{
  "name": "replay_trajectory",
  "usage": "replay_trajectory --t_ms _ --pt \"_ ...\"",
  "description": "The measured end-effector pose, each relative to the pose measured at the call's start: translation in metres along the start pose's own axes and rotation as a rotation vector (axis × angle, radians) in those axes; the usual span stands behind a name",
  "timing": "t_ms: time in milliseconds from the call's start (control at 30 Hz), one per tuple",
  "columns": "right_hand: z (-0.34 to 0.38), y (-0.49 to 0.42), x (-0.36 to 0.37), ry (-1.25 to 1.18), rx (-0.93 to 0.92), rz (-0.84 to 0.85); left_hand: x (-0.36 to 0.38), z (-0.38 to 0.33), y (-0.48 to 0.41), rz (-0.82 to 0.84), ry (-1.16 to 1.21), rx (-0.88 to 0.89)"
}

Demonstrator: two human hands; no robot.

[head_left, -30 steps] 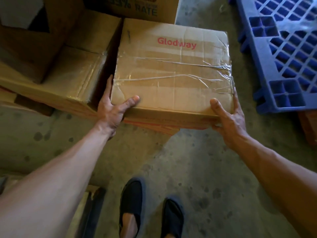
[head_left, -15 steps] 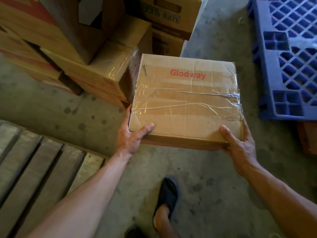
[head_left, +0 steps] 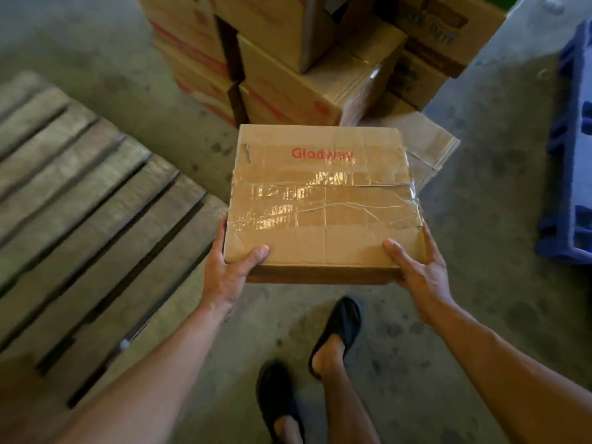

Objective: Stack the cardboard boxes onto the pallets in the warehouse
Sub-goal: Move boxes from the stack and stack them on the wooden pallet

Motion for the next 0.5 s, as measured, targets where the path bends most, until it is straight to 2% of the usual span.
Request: replay_trajectory --t_ms 133,267,500 --pt "0.028 0.001 0.093 0.079 -0.049 0.156 -0.083 0.0 0.016 -0.188 0.06 0.022" --pt "0.057 0.002 0.179 0.215 -0.183 0.296 -0.155 0.001 0.029 -0.362 0.079 0.064" --pt "0.067 0.024 0.304 0.438 -0.364 0.501 -0.242 0.038 0.076 -0.627 0.188 0.059"
Point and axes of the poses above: each hand's wrist, its own y-axis away from the middle knuckle, its own x-axis out of the palm, z = x × y, the point moved 9 cm from there along -y, towards the middle knuckle, and after that the axes turned 8 degrees about x, right-handed, at the moved point
